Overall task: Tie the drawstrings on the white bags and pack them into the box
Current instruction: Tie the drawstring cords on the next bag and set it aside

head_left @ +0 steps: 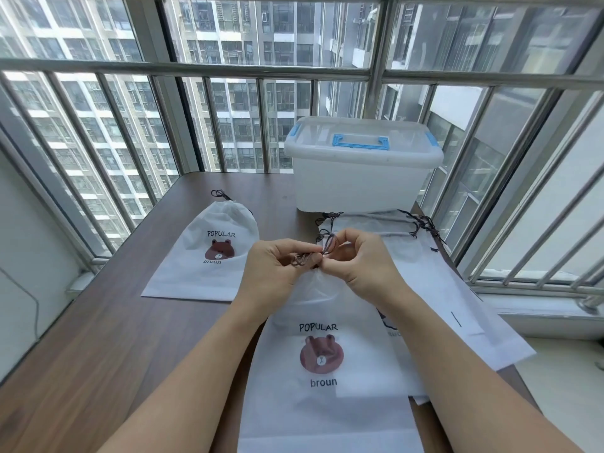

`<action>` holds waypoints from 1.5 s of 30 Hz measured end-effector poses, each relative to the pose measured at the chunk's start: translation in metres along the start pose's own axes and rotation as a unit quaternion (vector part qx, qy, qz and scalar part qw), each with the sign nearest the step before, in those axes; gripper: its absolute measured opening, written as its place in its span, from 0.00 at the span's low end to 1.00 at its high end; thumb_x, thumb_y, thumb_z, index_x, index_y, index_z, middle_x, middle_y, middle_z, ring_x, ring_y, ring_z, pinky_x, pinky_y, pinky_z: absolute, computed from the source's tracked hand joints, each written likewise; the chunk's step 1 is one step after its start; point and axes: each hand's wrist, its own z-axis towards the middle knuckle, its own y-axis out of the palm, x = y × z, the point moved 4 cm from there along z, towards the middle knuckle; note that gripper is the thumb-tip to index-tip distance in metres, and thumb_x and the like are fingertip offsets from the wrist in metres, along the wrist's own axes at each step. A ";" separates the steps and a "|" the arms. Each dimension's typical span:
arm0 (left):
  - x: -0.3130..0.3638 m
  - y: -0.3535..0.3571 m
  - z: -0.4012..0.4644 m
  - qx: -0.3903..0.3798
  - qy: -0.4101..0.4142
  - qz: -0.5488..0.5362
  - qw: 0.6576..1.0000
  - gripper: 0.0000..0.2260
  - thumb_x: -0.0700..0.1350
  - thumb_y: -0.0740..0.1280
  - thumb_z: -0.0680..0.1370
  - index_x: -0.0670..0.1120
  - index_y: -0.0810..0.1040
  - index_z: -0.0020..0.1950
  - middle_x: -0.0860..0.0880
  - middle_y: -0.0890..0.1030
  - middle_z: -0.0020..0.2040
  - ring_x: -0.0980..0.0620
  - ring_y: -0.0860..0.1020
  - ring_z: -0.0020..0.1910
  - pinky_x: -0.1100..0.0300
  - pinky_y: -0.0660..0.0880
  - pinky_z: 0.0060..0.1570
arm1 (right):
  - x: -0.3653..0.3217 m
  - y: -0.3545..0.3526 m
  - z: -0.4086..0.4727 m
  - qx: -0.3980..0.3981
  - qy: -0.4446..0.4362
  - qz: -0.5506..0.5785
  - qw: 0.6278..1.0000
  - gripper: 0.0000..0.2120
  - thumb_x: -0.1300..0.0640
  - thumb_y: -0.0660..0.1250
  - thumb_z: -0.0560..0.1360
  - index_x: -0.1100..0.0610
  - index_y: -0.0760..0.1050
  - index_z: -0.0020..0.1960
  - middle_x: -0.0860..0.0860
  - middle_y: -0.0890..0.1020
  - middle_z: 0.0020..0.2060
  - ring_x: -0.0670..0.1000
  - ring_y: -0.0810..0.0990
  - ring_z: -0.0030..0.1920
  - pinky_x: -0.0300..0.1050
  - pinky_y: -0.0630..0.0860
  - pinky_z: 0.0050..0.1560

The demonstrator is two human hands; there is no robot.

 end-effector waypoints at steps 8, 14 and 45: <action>0.002 0.003 0.001 -0.026 0.025 -0.010 0.999 0.06 0.39 0.76 0.69 0.45 0.86 0.46 0.47 0.87 0.42 0.53 0.85 0.42 0.64 0.78 0.46 | 0.006 0.009 -0.004 -0.107 0.071 0.067 0.989 0.10 0.67 0.70 0.76 0.55 0.81 0.40 0.47 0.85 0.37 0.41 0.81 0.39 0.33 0.74 0.46; 0.003 0.001 0.003 -0.003 0.026 -0.008 1.000 0.08 0.33 0.74 0.73 0.45 0.86 0.46 0.49 0.87 0.41 0.56 0.84 0.40 0.67 0.77 0.45 | 0.005 0.003 -0.007 -0.160 0.139 0.189 0.959 0.07 0.66 0.66 0.79 0.61 0.83 0.52 0.59 0.85 0.46 0.52 0.83 0.42 0.41 0.80 0.42; -0.008 0.003 0.003 -0.015 -0.079 -0.073 0.994 0.03 0.36 0.72 0.76 0.42 0.84 0.47 0.48 0.84 0.39 0.56 0.81 0.39 0.67 0.76 0.42 | 0.006 -0.018 0.000 -0.107 0.143 0.128 0.976 0.04 0.63 0.70 0.77 0.61 0.80 0.44 0.56 0.83 0.38 0.49 0.79 0.32 0.38 0.77 0.31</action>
